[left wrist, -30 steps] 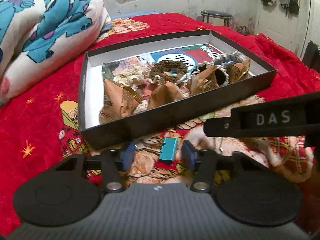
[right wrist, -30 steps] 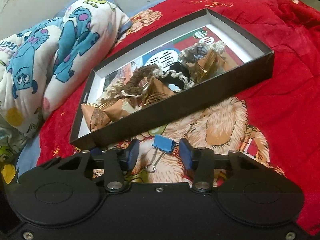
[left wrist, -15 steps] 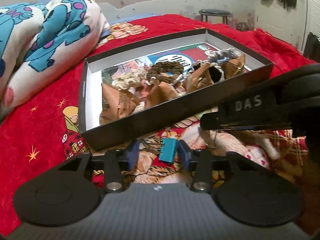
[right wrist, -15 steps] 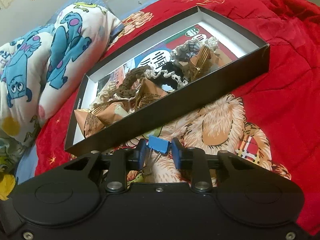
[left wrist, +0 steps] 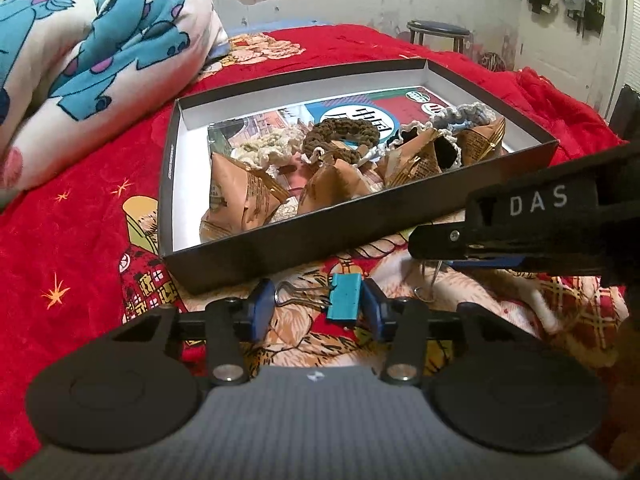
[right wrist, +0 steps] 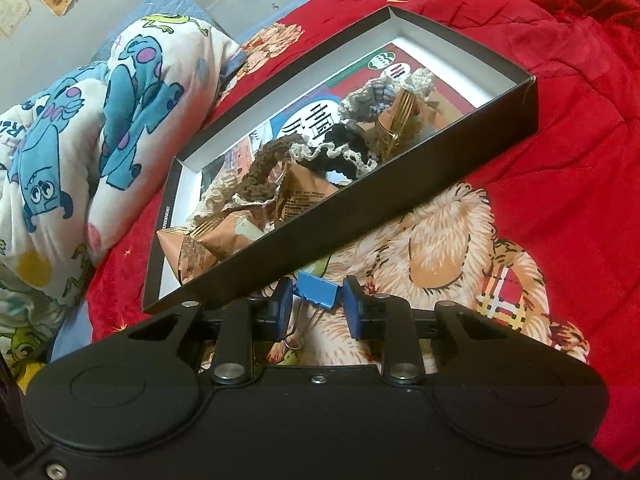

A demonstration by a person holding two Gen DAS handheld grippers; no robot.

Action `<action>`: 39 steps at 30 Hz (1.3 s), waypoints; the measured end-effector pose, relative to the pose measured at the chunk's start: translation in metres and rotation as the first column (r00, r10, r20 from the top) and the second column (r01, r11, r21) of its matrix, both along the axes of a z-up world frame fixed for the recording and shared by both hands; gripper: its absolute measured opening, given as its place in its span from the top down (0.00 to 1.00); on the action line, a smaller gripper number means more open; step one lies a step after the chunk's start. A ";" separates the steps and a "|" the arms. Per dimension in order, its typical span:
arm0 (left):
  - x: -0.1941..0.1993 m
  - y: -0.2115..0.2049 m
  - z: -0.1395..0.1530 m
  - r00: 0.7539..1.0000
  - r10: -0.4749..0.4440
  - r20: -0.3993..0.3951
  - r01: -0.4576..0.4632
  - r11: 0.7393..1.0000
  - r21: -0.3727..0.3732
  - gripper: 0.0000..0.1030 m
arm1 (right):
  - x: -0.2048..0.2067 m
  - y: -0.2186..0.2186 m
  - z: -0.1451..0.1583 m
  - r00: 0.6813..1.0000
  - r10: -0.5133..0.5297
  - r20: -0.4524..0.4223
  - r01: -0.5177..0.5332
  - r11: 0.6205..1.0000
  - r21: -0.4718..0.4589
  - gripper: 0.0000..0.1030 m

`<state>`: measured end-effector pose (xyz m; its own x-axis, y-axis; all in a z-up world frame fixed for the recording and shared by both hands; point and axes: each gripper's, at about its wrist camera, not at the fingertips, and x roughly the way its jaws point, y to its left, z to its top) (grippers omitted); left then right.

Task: Organize objects
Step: 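Close the right gripper on the blue binder clip while the left gripper grasps the teal binder clip, then lift both held binder clips up off the bedspread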

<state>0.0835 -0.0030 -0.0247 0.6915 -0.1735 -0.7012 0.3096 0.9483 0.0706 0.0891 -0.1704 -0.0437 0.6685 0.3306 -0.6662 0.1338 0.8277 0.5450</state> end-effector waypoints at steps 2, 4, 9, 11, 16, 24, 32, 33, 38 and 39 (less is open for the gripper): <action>0.000 0.001 0.002 1.000 0.007 -0.005 -0.007 1.000 -0.009 0.51 | -0.001 0.000 0.001 1.000 0.000 0.002 0.000 1.000 0.001 0.74; -0.001 0.001 0.004 1.000 0.007 -0.004 -0.007 1.000 -0.010 0.51 | -0.001 0.000 0.002 1.000 -0.002 0.004 0.002 1.000 0.004 0.74; -0.006 -0.003 0.008 1.000 -0.008 0.014 0.008 1.000 -0.006 0.51 | -0.002 0.001 0.005 1.000 0.003 0.013 -0.003 1.000 0.012 0.74; -0.008 -0.003 0.011 1.000 -0.010 0.025 0.010 1.000 -0.008 0.51 | -0.003 0.002 0.008 1.000 0.005 0.020 -0.005 1.000 0.014 0.74; -0.014 -0.001 0.021 0.998 -0.004 0.059 0.006 1.000 -0.030 0.51 | -0.009 0.003 0.018 0.999 0.010 0.052 -0.012 1.000 0.025 0.74; -0.019 0.002 0.035 0.995 -0.006 0.103 0.013 0.998 -0.062 0.51 | -0.015 0.002 0.035 0.992 0.018 0.125 -0.026 0.998 0.065 0.74; -0.020 0.007 0.051 0.987 0.010 0.162 0.006 0.995 -0.096 0.51 | -0.020 0.002 0.049 0.982 0.028 0.187 -0.045 0.995 0.086 0.74; -0.020 0.008 0.052 0.986 0.014 0.168 0.004 0.995 -0.104 0.51 | -0.020 0.002 0.051 0.981 0.028 0.195 -0.046 0.995 0.089 0.74; -0.019 0.011 0.060 0.979 0.029 0.202 -0.001 0.990 -0.139 0.51 | -0.022 0.000 0.060 0.973 0.031 0.229 -0.056 0.993 0.100 0.74; -0.019 0.012 0.061 0.978 0.034 0.206 -0.004 0.990 -0.141 0.51 | -0.021 -0.002 0.062 0.972 0.030 0.232 -0.057 0.992 0.111 0.74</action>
